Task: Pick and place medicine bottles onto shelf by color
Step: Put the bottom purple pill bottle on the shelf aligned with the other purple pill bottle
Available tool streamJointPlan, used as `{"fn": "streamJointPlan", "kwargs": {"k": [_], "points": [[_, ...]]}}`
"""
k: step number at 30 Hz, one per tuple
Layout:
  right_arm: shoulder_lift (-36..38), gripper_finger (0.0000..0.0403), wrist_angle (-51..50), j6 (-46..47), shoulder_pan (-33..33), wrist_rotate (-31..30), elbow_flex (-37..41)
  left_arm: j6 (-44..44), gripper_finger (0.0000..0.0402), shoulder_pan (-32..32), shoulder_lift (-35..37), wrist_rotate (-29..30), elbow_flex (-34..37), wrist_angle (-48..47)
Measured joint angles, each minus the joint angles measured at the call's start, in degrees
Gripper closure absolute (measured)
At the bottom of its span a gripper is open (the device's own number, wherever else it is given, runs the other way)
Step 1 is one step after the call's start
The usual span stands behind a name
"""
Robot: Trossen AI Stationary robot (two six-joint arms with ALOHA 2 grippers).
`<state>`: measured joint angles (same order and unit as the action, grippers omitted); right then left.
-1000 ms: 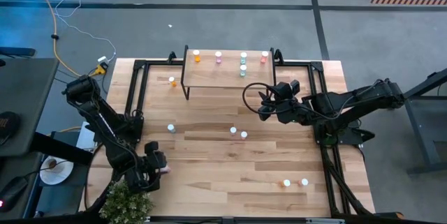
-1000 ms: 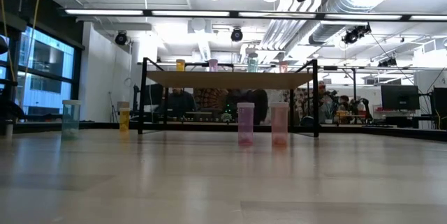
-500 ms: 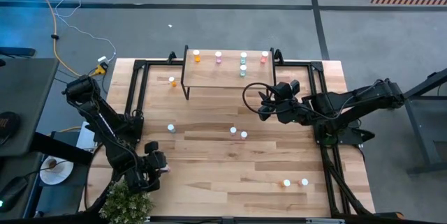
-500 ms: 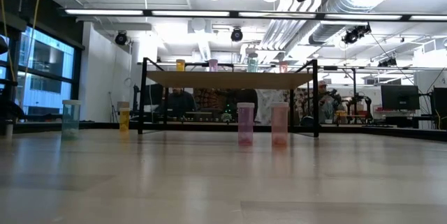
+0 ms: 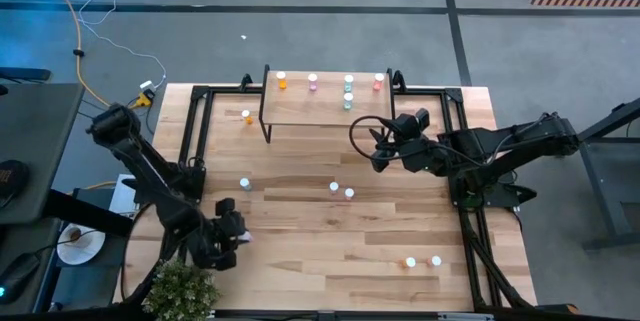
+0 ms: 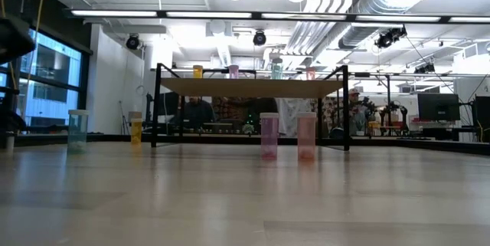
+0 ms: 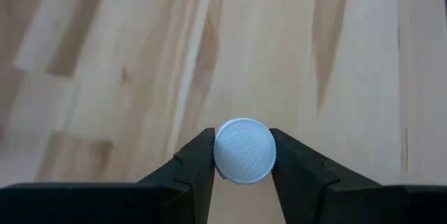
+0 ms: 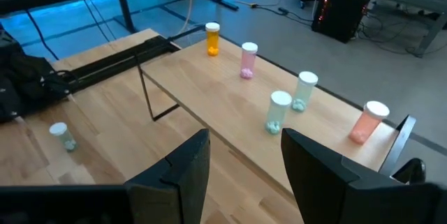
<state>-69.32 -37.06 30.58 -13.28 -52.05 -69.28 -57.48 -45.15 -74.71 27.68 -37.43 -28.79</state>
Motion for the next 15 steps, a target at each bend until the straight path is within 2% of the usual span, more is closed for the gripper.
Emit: {"fn": "streamJointPlan", "kwargs": {"k": [7, 15], "points": [[0.0, 0.0233, -2.6, 0.4, 0.0, 0.0, 0.0, 10.1, 0.0287, 8.4, 6.8, 0.0, 0.0, 1.1], [0.0, 0.0233, -2.8, 0.4, 0.0, 0.1, 0.0, 27.2, 0.0287, 21.1, 14.1, -3.2, 0.0, 5.4]]}}
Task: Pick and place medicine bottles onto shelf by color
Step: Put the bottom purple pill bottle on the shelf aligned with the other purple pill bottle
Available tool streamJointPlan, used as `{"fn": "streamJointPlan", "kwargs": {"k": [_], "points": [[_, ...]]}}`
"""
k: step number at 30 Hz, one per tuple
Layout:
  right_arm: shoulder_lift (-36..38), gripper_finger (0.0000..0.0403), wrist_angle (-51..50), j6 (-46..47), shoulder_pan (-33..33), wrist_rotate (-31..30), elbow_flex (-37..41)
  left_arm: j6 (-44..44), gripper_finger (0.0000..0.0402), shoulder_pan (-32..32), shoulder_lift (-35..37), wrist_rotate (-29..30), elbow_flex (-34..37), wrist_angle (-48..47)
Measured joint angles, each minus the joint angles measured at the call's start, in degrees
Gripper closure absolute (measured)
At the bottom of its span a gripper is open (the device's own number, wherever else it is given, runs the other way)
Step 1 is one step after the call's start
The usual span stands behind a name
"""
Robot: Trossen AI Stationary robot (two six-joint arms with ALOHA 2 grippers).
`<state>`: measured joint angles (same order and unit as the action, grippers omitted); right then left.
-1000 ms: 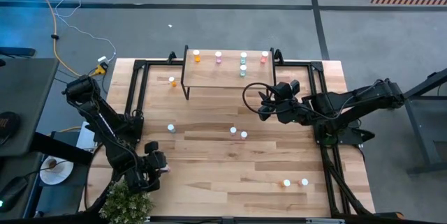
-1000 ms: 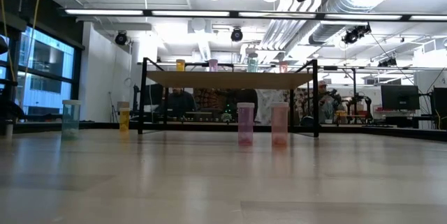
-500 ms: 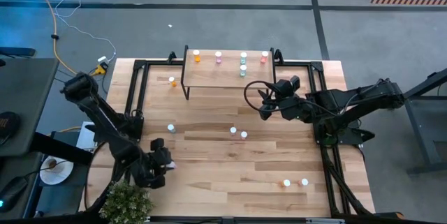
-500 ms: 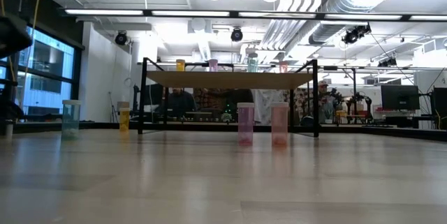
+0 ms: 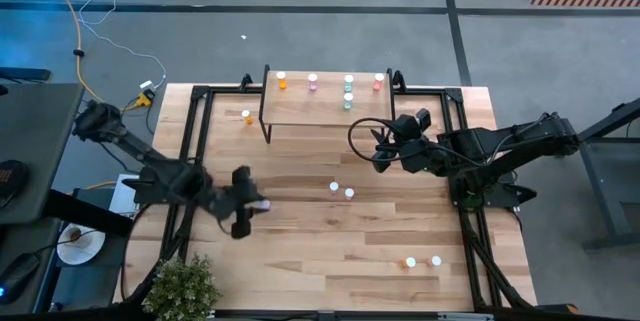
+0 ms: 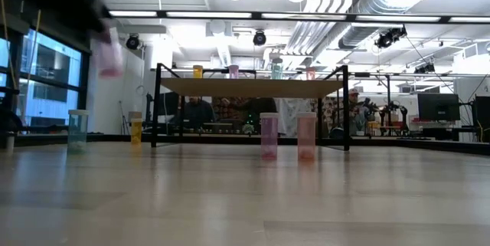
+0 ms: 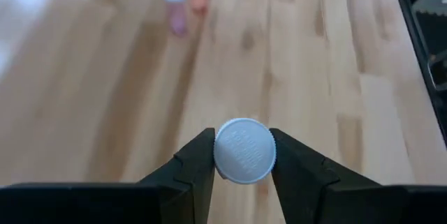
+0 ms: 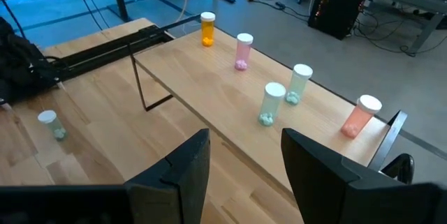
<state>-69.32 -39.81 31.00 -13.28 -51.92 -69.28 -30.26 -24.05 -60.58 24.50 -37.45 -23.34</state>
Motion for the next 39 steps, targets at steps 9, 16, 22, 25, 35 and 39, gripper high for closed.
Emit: {"fn": "streamJointPlan", "kwargs": {"k": [9, 16, 22, 25, 35, 39], "points": [[0.0, 0.0233, 0.2, 0.0, 0.0, 0.0, 0.0, 19.4, 0.0287, 17.4, 3.7, -9.2, -2.4, 4.7], [0.0, 0.0233, 0.2, 0.0, 0.0, 0.0, 0.0, 31.7, 0.0287, 30.6, 2.7, -15.0, -9.2, 4.1], [0.0, 0.0233, 0.2, 0.0, 0.0, 0.0, 0.0, 39.2, 0.0287, 41.1, -0.5, -19.4, -16.1, 3.8], [0.0, 0.0233, 0.2, 0.0, 0.0, 0.0, 0.0, 42.2, 0.0287, 45.8, -3.4, -21.9, -20.3, 2.9], [0.0, 0.0233, 0.2, 0.0, 0.0, 0.1, 0.0, 48.9, 0.0287, 57.3, -17.0, -27.7, -38.0, -6.0], [0.0, 0.0233, 0.2, 0.0, 0.0, 0.3, 0.0, 50.8, 0.0287, 59.6, -22.5, -29.9, -43.8, -10.7]]}}
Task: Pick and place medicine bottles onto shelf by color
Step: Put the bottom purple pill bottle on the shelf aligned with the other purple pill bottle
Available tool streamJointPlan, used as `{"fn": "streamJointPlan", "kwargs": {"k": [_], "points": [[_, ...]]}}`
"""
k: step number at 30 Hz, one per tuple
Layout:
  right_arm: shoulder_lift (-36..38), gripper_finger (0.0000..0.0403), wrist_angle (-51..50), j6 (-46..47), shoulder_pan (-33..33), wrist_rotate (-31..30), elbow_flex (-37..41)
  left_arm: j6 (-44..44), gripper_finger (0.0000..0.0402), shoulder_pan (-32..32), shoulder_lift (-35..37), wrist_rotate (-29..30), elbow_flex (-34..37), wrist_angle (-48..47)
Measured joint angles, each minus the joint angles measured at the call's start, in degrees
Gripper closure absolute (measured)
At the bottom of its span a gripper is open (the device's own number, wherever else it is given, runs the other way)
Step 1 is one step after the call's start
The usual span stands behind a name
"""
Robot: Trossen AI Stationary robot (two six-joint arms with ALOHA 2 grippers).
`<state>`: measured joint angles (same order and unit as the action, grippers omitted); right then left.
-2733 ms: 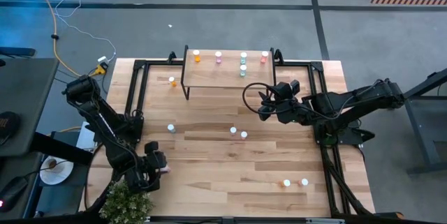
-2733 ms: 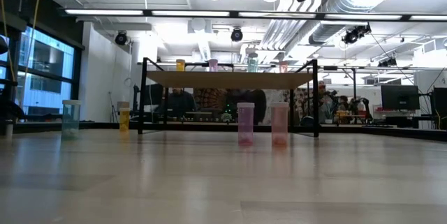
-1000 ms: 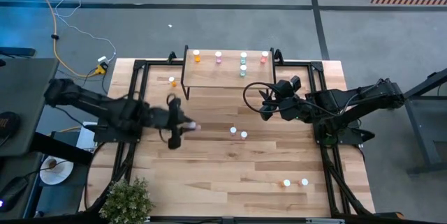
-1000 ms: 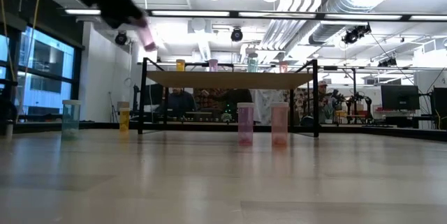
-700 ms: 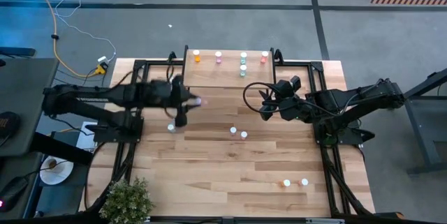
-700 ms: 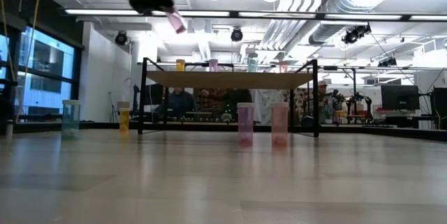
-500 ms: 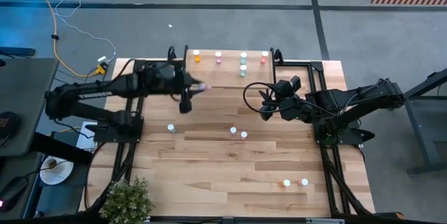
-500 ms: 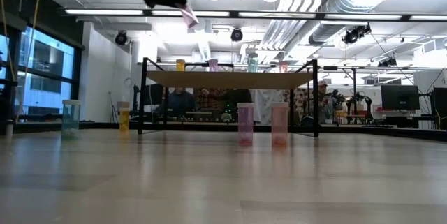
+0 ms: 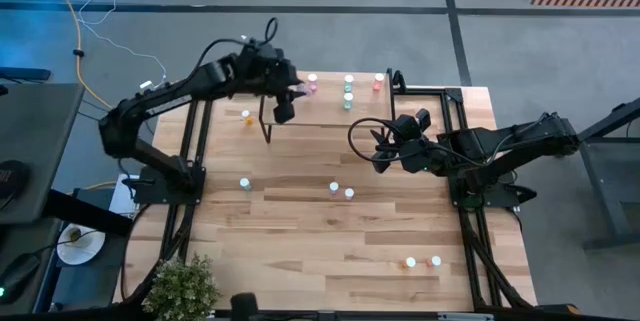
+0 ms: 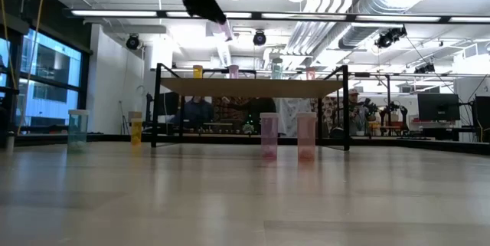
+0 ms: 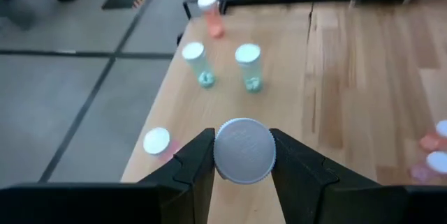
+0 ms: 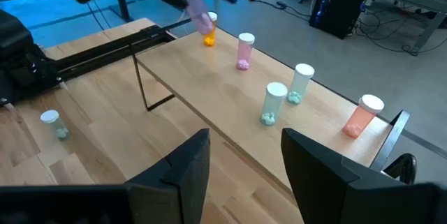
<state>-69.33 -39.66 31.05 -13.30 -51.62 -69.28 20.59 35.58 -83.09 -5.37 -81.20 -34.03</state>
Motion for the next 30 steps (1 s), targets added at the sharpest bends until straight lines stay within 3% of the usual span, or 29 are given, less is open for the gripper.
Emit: {"fn": "streamJointPlan", "kwargs": {"k": [16, 30], "points": [[0.0, 0.0233, 0.0, 0.0, 0.0, 0.0, 0.0, 4.1, 0.0287, 2.0, -13.6, -3.3, -10.4, -10.3], [-0.1, 0.0233, 0.0, 0.6, 0.0, 0.4, 0.0, 6.0, 0.0286, 2.4, -15.5, -5.6, -11.8, -12.5]]}}
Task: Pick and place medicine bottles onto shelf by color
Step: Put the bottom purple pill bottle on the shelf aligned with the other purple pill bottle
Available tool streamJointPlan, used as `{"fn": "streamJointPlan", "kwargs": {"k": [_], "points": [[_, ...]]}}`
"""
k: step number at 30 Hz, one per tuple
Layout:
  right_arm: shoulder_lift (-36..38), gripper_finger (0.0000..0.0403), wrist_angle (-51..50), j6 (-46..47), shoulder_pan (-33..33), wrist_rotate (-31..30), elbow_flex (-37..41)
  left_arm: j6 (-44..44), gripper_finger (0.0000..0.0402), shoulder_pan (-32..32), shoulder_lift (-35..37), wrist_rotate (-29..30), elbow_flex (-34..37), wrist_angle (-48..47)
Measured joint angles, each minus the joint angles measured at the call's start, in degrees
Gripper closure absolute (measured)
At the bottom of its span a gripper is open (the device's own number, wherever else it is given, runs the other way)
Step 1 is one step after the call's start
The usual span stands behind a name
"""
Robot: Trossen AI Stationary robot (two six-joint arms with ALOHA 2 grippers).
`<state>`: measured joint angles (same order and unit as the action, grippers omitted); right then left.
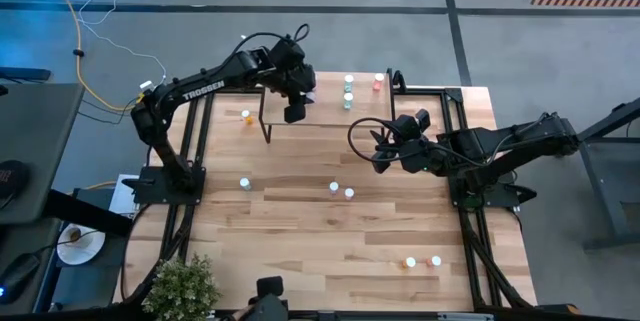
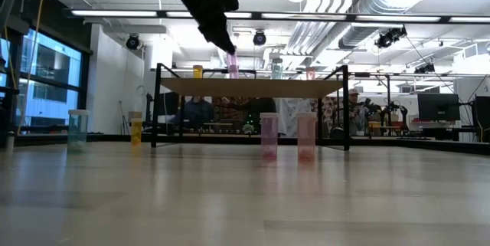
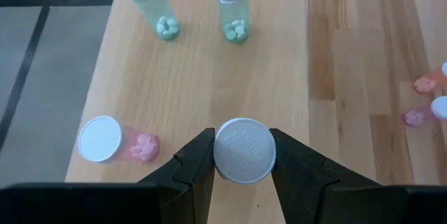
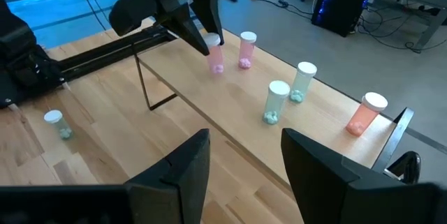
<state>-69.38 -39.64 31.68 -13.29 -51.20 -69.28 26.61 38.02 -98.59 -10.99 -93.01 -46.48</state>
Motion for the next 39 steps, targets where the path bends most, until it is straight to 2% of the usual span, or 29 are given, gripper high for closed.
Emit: {"fn": "streamJointPlan", "kwargs": {"k": [18, 39], "points": [[0.0, 0.0233, 0.0, 0.0, 0.0, 0.7, 0.0, -0.9, 0.0286, 1.7, -3.3, -0.6, 0.0, 0.2], [0.0, 0.0233, 0.0, 0.0, 0.0, 0.7, 0.0, -0.5, 0.0286, 2.0, -3.3, -0.4, 0.0, 0.1]]}}
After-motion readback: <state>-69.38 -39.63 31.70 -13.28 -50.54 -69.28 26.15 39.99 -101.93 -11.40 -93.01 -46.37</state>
